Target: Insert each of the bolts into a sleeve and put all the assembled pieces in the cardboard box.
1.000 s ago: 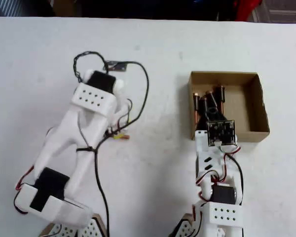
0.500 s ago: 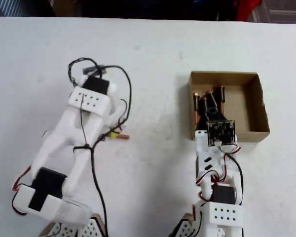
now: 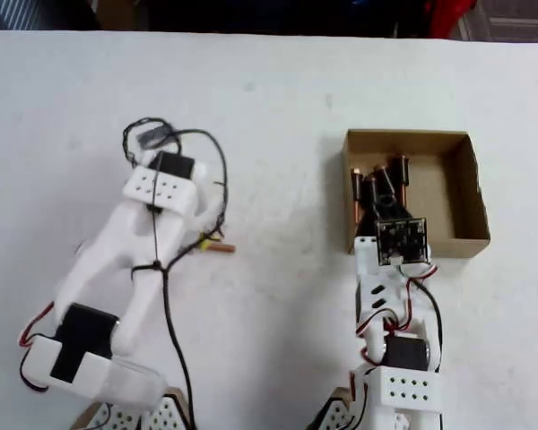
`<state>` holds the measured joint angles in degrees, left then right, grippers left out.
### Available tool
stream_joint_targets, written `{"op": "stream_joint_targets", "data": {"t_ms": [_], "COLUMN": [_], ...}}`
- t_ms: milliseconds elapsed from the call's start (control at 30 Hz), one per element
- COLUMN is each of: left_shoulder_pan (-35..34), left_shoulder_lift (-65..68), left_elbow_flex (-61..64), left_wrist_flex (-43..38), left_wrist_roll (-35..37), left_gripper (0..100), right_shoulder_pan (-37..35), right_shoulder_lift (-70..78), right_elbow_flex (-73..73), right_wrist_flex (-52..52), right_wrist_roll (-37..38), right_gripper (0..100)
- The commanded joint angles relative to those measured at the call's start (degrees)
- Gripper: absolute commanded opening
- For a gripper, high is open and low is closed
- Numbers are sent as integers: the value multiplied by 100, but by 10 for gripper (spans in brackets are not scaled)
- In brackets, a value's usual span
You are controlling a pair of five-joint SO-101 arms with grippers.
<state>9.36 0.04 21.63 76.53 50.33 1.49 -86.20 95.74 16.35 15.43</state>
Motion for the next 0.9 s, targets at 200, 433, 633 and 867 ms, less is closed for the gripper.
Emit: {"op": "stream_joint_targets", "data": {"t_ms": [200,433,633,867], "left_shoulder_pan": [-295,-321,-558,-514], "left_shoulder_lift": [-303,-171,75,110], "left_elbow_flex": [607,782,809,870], "left_wrist_flex": [-1143,-1477,-1758,-1662], "left_wrist_roll": [1415,1433,1776,1785], "left_gripper": [98,98,98,98], "right_shoulder_pan": [-40,-40,-40,-40], "right_shoulder_lift": [-101,-101,-101,-101], "right_elbow_flex": [53,53,53,44], "right_wrist_flex": [-171,-171,-171,-171], "right_wrist_roll": [-9,-9,-9,-9], "right_gripper": [17,17,17,17]}}
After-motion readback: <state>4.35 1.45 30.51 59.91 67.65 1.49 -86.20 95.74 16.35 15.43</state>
